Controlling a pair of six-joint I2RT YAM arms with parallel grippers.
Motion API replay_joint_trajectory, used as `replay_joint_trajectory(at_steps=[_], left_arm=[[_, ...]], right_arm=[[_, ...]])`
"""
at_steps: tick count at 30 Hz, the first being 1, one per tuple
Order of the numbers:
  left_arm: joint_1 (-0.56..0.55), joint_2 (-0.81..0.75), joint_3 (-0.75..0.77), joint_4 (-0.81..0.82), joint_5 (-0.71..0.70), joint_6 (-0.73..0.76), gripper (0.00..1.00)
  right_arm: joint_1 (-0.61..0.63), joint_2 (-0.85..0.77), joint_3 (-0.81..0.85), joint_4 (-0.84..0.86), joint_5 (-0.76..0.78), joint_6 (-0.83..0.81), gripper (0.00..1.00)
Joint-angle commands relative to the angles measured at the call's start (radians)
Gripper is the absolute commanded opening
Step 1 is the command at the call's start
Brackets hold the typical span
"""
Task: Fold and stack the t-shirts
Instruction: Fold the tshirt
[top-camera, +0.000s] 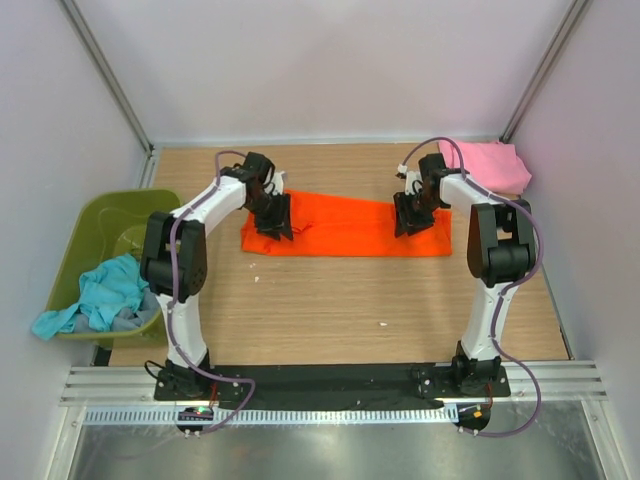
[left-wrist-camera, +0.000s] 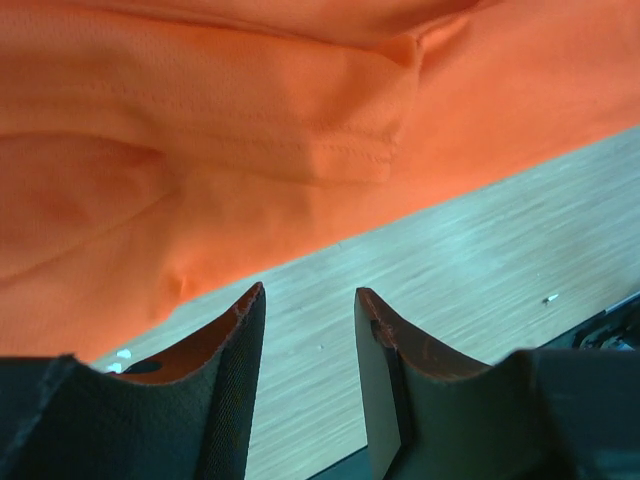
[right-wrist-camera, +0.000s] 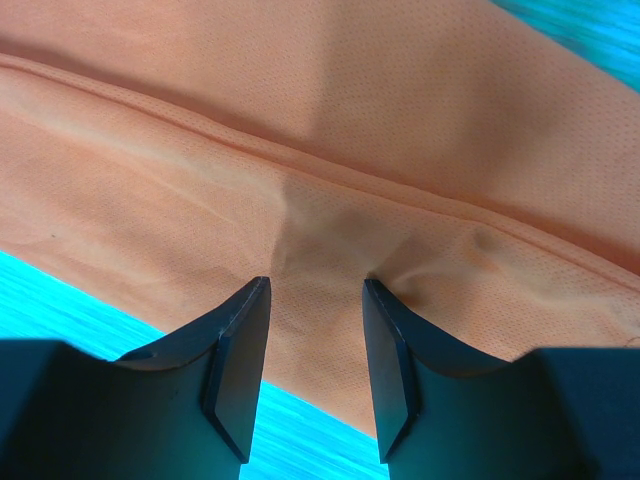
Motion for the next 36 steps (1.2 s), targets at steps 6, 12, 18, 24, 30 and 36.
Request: replay_joint_trajectory(at_steps=[6,12,18,24,30,36], left_arm=[[0.008,0.143,0.17,0.027,-0.002,0.002,0.42],[0.008,0.281,0.459,0.027,-0.105,0.042,0.42],[0.003,0.265,0.641,0.076,-0.237,0.112,0.43],[0.002,0.114,0.424,0.022,-0.196,0.085,0.43],[0.0,-0.033,0.181,-0.024,-0.053,0.062,0.42],[0.002,0.045,0.17,-0.017,-0.038,0.056,0.41]], right_arm=[[0.011,-0.06,-0.027,-0.005,0.029,-0.016,0.48],[0.014,-0.068,-0.035,-0.008,0.029,-0.021,0.49],[0.013,-0.083,-0.046,0.003,0.037,-0.024,0.49],[0.013,-0.085,-0.044,0.003,0.043,-0.032,0.49],[0.014,-0.077,-0.046,0.003,0.041,-0.032,0.49],[0.013,-0.068,-0.033,0.0,0.043,-0.032,0.49]])
